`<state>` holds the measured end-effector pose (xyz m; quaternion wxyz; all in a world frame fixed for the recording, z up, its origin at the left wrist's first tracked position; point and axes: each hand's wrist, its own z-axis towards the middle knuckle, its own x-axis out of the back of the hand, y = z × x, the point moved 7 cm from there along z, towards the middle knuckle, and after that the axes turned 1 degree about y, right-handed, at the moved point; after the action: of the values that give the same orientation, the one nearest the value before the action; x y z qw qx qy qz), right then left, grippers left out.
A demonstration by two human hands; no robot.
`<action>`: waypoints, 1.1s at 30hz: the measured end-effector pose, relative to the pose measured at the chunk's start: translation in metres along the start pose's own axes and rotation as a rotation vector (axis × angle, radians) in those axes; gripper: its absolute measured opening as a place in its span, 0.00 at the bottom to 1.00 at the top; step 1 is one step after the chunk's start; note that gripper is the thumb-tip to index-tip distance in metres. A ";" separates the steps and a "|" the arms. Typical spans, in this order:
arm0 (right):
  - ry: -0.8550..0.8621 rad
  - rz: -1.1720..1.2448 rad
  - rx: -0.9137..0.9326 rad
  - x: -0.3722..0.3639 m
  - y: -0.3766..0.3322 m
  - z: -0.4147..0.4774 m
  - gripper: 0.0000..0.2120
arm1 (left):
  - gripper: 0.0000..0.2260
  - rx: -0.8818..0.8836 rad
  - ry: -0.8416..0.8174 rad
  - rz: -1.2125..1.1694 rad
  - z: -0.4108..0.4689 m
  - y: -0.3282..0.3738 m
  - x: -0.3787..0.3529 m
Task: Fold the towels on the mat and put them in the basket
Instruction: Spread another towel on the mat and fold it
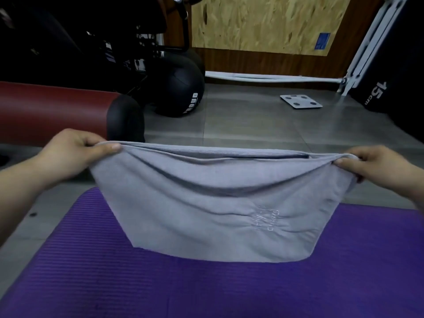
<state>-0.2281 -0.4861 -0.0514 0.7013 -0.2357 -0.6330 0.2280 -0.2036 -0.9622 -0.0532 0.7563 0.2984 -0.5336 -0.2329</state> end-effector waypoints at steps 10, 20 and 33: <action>-0.227 -0.361 -0.117 -0.021 0.000 0.017 0.16 | 0.16 0.031 -0.137 0.392 0.009 0.002 -0.009; 0.416 -0.374 0.134 0.068 -0.031 0.045 0.07 | 0.09 -0.191 0.319 -0.078 0.050 0.063 0.017; 0.029 -0.657 0.253 -0.094 0.119 -0.130 0.06 | 0.27 -0.553 -0.363 0.478 -0.141 -0.048 -0.148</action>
<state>-0.1105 -0.4567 -0.2100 0.7697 0.0661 -0.6318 0.0638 -0.1198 -0.8688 -0.2209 0.7345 -0.0948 -0.6299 -0.2341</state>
